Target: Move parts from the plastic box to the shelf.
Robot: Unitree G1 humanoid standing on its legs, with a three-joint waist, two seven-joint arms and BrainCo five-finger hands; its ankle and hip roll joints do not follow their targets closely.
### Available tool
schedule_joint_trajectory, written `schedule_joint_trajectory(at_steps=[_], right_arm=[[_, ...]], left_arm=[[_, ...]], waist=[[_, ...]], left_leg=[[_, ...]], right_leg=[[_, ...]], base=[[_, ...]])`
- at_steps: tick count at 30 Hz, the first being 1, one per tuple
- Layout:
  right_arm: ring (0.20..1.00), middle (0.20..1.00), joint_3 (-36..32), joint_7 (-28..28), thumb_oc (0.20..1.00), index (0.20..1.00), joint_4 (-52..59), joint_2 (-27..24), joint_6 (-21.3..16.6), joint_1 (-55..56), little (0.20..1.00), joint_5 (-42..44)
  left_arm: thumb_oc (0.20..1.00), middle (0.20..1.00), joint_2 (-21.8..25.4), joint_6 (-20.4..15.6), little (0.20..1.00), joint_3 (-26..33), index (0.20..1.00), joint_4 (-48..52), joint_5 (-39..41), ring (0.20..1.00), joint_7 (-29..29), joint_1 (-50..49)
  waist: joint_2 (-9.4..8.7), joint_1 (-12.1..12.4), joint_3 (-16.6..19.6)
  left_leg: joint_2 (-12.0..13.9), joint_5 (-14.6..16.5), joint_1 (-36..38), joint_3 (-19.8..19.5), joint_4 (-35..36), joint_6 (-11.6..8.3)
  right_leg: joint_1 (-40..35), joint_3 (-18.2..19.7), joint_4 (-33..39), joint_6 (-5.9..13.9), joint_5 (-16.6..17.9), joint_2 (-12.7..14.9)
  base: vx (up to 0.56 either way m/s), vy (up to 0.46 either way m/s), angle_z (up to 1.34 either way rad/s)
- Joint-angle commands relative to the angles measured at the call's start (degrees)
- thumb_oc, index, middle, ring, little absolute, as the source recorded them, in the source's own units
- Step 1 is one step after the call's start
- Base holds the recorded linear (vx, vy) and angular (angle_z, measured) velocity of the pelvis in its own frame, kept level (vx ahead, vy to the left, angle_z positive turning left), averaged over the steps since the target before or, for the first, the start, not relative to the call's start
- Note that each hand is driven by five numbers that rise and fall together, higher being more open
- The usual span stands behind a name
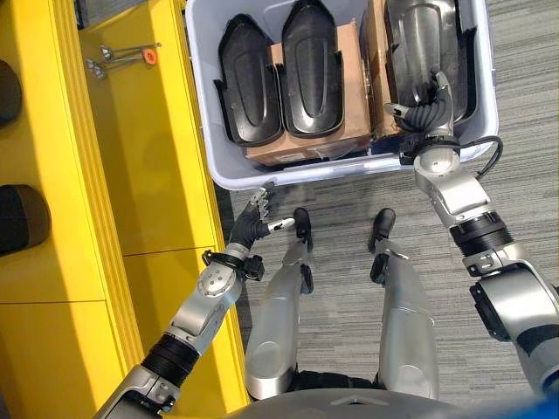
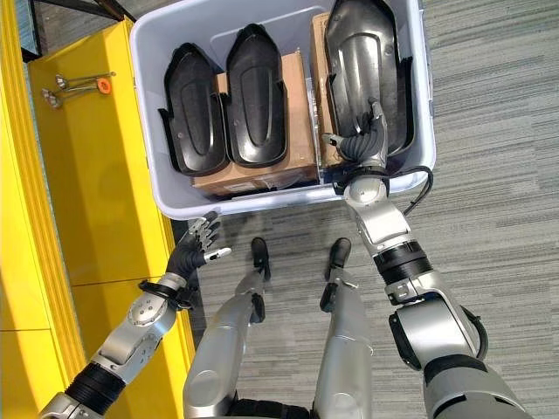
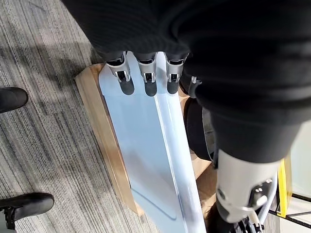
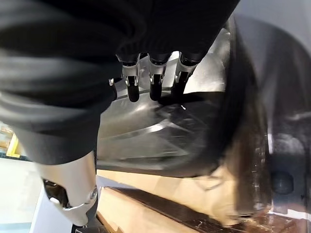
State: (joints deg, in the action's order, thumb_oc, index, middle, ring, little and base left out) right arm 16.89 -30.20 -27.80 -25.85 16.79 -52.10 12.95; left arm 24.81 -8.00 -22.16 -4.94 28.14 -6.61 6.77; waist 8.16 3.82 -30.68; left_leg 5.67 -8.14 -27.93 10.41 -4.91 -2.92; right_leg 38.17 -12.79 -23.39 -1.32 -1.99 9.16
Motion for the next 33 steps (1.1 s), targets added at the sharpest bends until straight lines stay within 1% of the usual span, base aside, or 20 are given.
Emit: schedule_joint_trajectory(at_steps=[1, 2, 3, 6, 7, 9, 12, 14, 16, 18, 21, 22, 25, 26, 28, 29, 31, 32, 33], right_arm=[[1.0, 1.0, 0.43, 2.95, 1.0, 1.0, -2.33, -2.22, 1.95, -3.75, 1.0, 2.82], [1.0, 1.0, 1.15, 4.6, 1.0, 1.0, -4.88, -2.46, 2.61, -4.71, 1.0, 2.96], [1.0, 1.0, 1.62, 4.91, 1.0, 1.0, -5.69, -2.6, 2.72, -4.99, 1.0, 3.12], [1.0, 1.0, 2.6, 5.95, 1.0, 1.0, -8.11, -3.22, 2.41, -6.28, 1.0, 1.99], [1.0, 1.0, 3.17, 7.69, 1.0, 1.0, -9.36, -3.56, 1.82, -6.91, 1.0, 2.15], [1.0, 1.0, 3.92, 9.31, 1.0, 1.0, -9.56, -3.49, 0.56, -7.44, 1.0, 1.77], [1.0, 1.0, 4.58, 9.87, 1.0, 1.0, -8.31, -3.37, 0.29, -7.89, 1.0, 2.29], [1.0, 1.0, 5.1, 10.7, 1.0, 1.0, -6.84, -2.8, 0.29, -8.12, 1.0, 4.18], [1.0, 1.0, 5.23, 9.96, 1.0, 1.0, -4.91, -2.03, 1.2, -7.86, 1.0, 3.75], [1.0, 1.0, 5.25, 8.89, 1.0, 1.0, -4.34, -1.89, 1.16, -7.64, 1.0, 4.66], [1.0, 1.0, 4.22, 9.16, 1.0, 1.0, -4.36, -1.63, -0.77, -7.09, 1.0, 7.98], [1.0, 1.0, 3.9, 9.53, 1.0, 1.0, -4.22, -1.3, -1.48, -7.0, 1.0, 7.56], [1.0, 1.0, 3.76, 8.85, 1.0, 1.0, -3.22, -0.79, -1.96, -6.7, 1.0, 7.59], [1.0, 1.0, 3.55, 7.73, 1.0, 1.0, -2.74, -0.5, -2.19, -6.54, 1.0, 8.06], [1.0, 1.0, 2.75, 6.59, 1.0, 1.0, -2.86, -0.32, -4.14, -6.5, 1.0, 8.26], [1.0, 1.0, 2.6, 6.46, 1.0, 1.0, -2.73, -0.33, -4.41, -6.66, 1.0, 7.14], [1.0, 1.0, 2.35, 4.28, 1.0, 1.0, -2.05, -0.27, -5.35, -6.79, 1.0, 6.15], [1.0, 1.0, 2.06, 2.19, 1.0, 1.0, -2.07, -0.39, -7.31, -7.04, 1.0, 5.0], [1.0, 1.0, 1.93, 1.29, 1.0, 1.0, -2.07, -0.5, -8.65, -7.09, 1.0, 4.24]], left_arm=[[1.0, 1.0, 0.07, -1.33, 1.0, -1.32, 1.0, 1.9, 0.74, 1.0, 0.04, -1.64], [1.0, 1.0, 0.07, -0.98, 1.0, -1.42, 1.0, 2.1, 0.86, 1.0, -0.28, -1.37], [1.0, 1.0, 0.18, -0.88, 1.0, -1.46, 1.0, 2.21, 0.95, 1.0, -0.34, -1.33], [1.0, 1.0, 0.49, -0.15, 1.0, -1.54, 1.0, 2.83, 1.07, 1.0, -0.54, -1.2], [1.0, 1.0, 0.66, 0.36, 1.0, -1.32, 1.0, 3.13, 1.01, 1.0, -0.37, -1.15], [1.0, 1.0, 0.91, 0.64, 1.0, -1.36, 1.0, 3.5, 0.74, 1.0, -0.08, -1.29], [1.0, 1.0, 1.19, 0.62, 1.0, -1.37, 1.0, 3.74, 0.53, 1.0, 0.17, -1.6], [1.0, 1.0, 1.59, 0.66, 1.0, -0.92, 1.0, 4.14, 0.43, 1.0, 0.15, -2.19], [1.0, 1.0, 1.66, 0.74, 1.0, -0.67, 1.0, 4.13, -0.01, 1.0, 0.41, -2.35], [1.0, 1.0, 1.7, 0.77, 1.0, -0.6, 1.0, 4.21, -0.12, 1.0, 0.66, -2.61], [1.0, 1.0, 1.88, 0.86, 1.0, -0.62, 1.0, 4.37, 0.02, 1.0, 0.86, -3.08], [1.0, 1.0, 1.93, 0.71, 1.0, -0.7, 1.0, 4.16, -0.02, 1.0, 1.1, -3.08], [1.0, 1.0, 1.68, 0.46, 1.0, -0.74, 1.0, 3.74, -0.04, 1.0, 1.26, -2.98], [1.0, 1.0, 1.63, 0.55, 1.0, -0.84, 1.0, 3.92, -0.1, 1.0, 1.15, -3.01], [1.0, 1.0, 1.58, 0.56, 1.0, -1.01, 1.0, 4.02, -0.28, 1.0, 1.09, -3.08], [1.0, 1.0, 1.53, 0.31, 1.0, -1.08, 1.0, 3.87, -0.13, 1.0, 1.01, -3.02], [1.0, 1.0, 1.31, 0.42, 1.0, -1.29, 1.0, 4.03, 0.14, 1.0, 0.83, -2.86], [1.0, 1.0, 1.23, 0.16, 1.0, -1.42, 1.0, 3.85, 0.39, 1.0, 1.02, -2.87], [1.0, 1.0, 1.21, 0.02, 1.0, -1.48, 1.0, 3.82, 0.53, 1.0, 1.19, -2.92]], waist=[[0.47, 1.27, 0.89], [0.52, 1.57, 0.89], [0.5, 1.66, 0.89], [0.64, 2.05, 0.89], [0.63, 2.34, 0.89], [0.62, 2.71, 0.89], [0.55, 3.0, 0.89], [0.49, 3.35, 0.89], [0.31, 3.41, 0.89], [0.31, 3.49, 0.89], [0.31, 3.53, 0.89], [0.32, 3.51, 0.89], [0.33, 3.4, 0.89], [0.36, 3.39, 0.89], [0.5, 3.33, 0.89], [0.57, 3.27, 0.89], [0.62, 3.2, 0.89], [0.73, 3.17, 0.89], [0.76, 3.16, 0.89]], left_leg=[[-0.88, 3.76, -1.85, -1.09, -3.99, -1.69], [-0.94, 3.81, -2.23, -1.14, -4.24, -1.64], [-0.95, 3.86, -2.42, -1.18, -4.41, -1.61], [-1.06, 4.03, -3.04, -1.36, -4.98, -1.49], [-1.19, 4.13, -3.44, -1.49, -5.3, -1.39], [-1.29, 4.12, -3.7, -1.7, -5.51, -1.32], [-1.34, 4.21, -3.93, -1.85, -5.88, -1.19], [-1.31, 4.36, -4.33, -1.99, -6.57, -1.12], [-1.24, 4.32, -4.38, -2.01, -6.77, -1.12], [-1.19, 4.28, -4.26, -2.0, -6.74, -1.1], [-1.12, 4.33, -4.18, -2.08, -6.89, -1.12], [-1.15, 4.27, -4.11, -2.19, -6.87, -1.18], [-1.08, 4.32, -4.24, -2.09, -7.18, -1.09], [-1.07, 4.34, -4.27, -2.1, -7.29, -1.06], [-1.08, 4.41, -4.06, -2.07, -7.28, -1.03], [-1.07, 4.37, -4.01, -2.02, -7.29, -1.06], [-1.09, 4.42, -3.98, -1.98, -7.32, -1.02], [-1.07, 4.46, -3.97, -1.94, -7.38, -0.98], [-1.08, 4.49, -3.92, -1.94, -7.37, -0.96]], right_leg=[[-2.49, 0.22, 0.45, 3.05, -2.86, -1.76], [-2.29, 0.03, 0.35, 3.0, -2.85, -1.71], [-2.16, -0.04, 0.22, 2.99, -2.86, -1.66], [-1.72, -0.26, -0.29, 2.93, -2.99, -1.46], [-1.55, -0.38, -0.42, 2.89, -3.03, -1.41], [-1.54, -0.58, -0.51, 2.84, -3.01, -1.38], [-1.49, -0.8, -0.77, 2.82, -3.04, -1.23], [-1.27, -1.0, -1.43, 2.71, -3.26, -1.14], [-1.25, -1.06, -1.73, 2.67, -3.33, -1.18], [-1.38, -1.1, -1.77, 2.64, -3.37, -1.2], [-1.55, -1.07, -1.92, 2.52, -3.54, -1.31], [-1.59, -0.99, -1.93, 2.51, -3.56, -1.4], [-1.46, -0.92, -2.16, 2.47, -3.57, -1.38], [-1.35, -0.86, -2.33, 2.45, -3.59, -1.36], [-1.49, -0.72, -2.41, 2.4, -3.72, -1.43], [-1.49, -0.65, -2.5, 2.36, -3.75, -1.46], [-1.59, -0.54, -2.44, 2.34, -3.83, -1.49], [-1.55, -0.47, -2.53, 2.31, -3.86, -1.5], [-1.58, -0.44, -2.54, 2.31, -3.88, -1.54]], base=[[0.0, 0.0, 0.0], [0.01, -0.014, 0.03], [0.01, -0.011, 0.05], [0.01, 0.0, 0.04], [0.0, 0.0, 0.0], [0.0, 0.0, 0.0], [0.0, -0.01, 0.01], [0.01, -0.017, 0.02], [0.0, 0.0, 0.0], [0.0, -0.009, 0.02], [0.0, 0.0, 0.0], [0.0, 0.0, 0.0], [0.0, 0.0, 0.0], [0.0, 0.0, 0.0], [0.0, 0.0, 0.0], [0.0, 0.0, 0.0], [0.0, 0.0, 0.0], [0.0, 0.0, 0.0], [0.0, 0.0, 0.0]])
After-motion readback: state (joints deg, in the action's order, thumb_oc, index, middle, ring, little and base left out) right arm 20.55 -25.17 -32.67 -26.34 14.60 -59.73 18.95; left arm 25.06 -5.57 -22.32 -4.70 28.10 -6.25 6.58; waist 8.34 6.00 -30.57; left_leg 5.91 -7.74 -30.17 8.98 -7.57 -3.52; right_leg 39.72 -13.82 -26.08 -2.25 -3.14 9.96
